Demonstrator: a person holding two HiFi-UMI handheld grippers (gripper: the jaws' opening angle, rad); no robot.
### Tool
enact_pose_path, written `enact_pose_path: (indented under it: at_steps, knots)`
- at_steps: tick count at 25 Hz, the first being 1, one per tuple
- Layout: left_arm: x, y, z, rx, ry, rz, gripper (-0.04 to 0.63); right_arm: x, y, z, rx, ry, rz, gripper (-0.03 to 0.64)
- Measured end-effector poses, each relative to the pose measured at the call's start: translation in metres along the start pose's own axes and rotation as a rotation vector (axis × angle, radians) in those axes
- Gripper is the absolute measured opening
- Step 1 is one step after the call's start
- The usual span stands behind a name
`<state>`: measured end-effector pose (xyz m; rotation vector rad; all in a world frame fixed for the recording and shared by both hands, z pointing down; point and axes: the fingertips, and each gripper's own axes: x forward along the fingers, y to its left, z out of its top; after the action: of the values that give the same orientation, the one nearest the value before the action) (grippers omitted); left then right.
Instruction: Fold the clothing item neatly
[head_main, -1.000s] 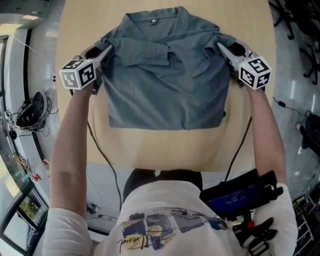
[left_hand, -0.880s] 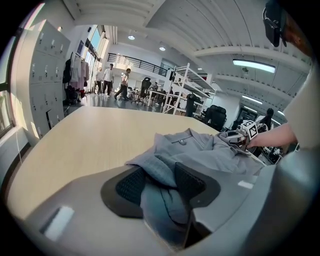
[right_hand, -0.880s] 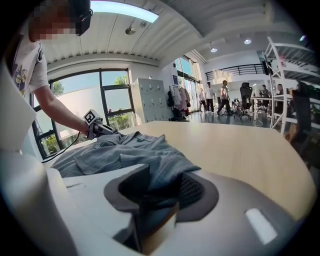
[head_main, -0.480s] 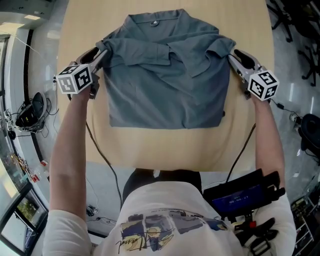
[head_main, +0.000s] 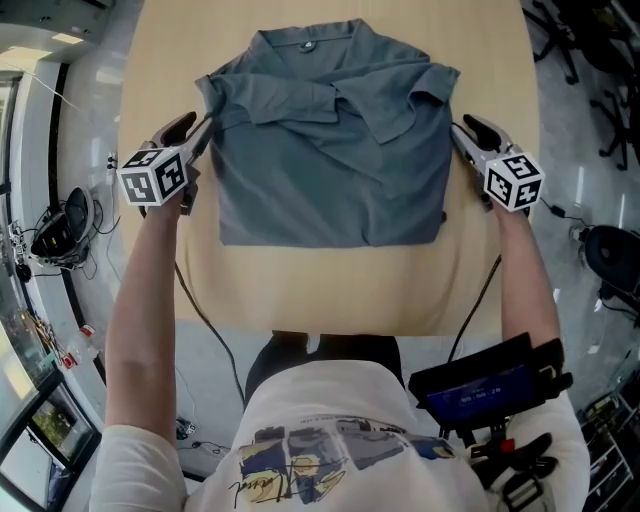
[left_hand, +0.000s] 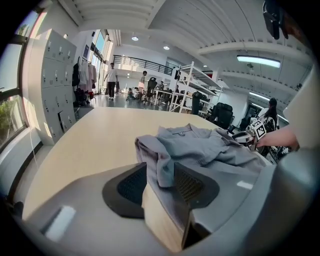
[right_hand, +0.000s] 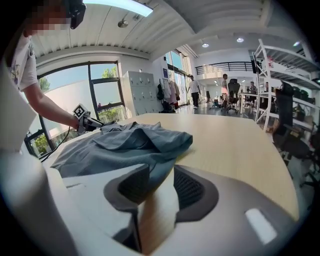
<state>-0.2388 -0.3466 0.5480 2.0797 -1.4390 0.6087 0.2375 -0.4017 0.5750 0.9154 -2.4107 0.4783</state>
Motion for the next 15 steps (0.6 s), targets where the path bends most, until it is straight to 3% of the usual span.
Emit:
enact_pose_path:
  at_steps: [8, 12, 15]
  knots:
    - [-0.027, -0.015, -0.023, 0.026, 0.011, 0.041, 0.099, -0.026, 0.009, -0.015, 0.031, 0.012, -0.08, 0.137]
    - [-0.068, -0.025, -0.035, 0.069, 0.008, 0.043, 0.022, -0.061, 0.043, -0.009, 0.023, 0.006, -0.116, 0.126]
    - [-0.09, -0.034, -0.051, 0.069, 0.011, 0.029, 0.008, -0.08, 0.07, -0.015, 0.002, 0.032, -0.141, 0.113]
